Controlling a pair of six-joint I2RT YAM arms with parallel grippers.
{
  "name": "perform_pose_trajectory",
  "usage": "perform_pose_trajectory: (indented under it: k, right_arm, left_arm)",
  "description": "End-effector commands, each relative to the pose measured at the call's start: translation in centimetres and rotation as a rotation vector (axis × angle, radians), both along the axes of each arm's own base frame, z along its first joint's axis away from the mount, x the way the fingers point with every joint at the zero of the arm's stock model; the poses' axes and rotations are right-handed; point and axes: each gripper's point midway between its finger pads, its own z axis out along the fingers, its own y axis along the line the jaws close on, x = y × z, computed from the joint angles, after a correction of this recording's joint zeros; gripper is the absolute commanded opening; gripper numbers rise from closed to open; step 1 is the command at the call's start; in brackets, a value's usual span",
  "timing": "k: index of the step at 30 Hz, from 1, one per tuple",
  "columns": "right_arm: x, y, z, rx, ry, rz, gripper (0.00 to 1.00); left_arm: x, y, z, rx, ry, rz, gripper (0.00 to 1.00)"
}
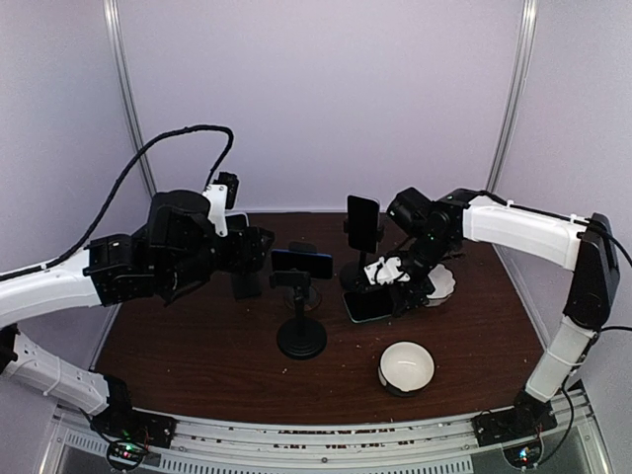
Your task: Place the phone on the phone stand
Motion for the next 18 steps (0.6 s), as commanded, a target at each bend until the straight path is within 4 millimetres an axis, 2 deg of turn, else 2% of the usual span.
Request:
perform_pose_trajectory:
  k: [1, 7, 11, 13, 15, 18]
  right_arm:
    - [-1.0, 2.4, 7.6, 0.252, 0.015, -0.091, 0.0]
    - [-0.3, 3.6, 15.4, 0.49, -0.027, -0.283, 0.0]
    - [0.0, 4.2, 19.3, 0.606, -0.036, -0.374, 0.0]
    - [0.3, 4.3, 20.5, 0.632, -0.068, -0.414, 0.0]
    - [0.6, 4.2, 20.8, 0.622, -0.118, -0.446, 0.0]
    - [0.7, 4.3, 21.5, 0.636, -0.146, -0.474, 0.0]
  left_arm:
    - [-0.2, -3.1, 1.8, -0.213, 0.006, -0.093, 0.73]
    - [-0.4, -6.7, 2.8, -0.337, 0.029, -0.177, 0.71]
    - [-0.6, -8.5, 3.7, -0.395, 0.007, -0.205, 0.69]
    - [-0.5, -9.6, 4.0, -0.421, 0.014, -0.228, 0.67]
    - [-0.6, -10.8, 4.5, -0.444, 0.022, -0.259, 0.66]
    - [-0.6, -11.3, 4.9, -0.498, 0.026, -0.266, 0.6]
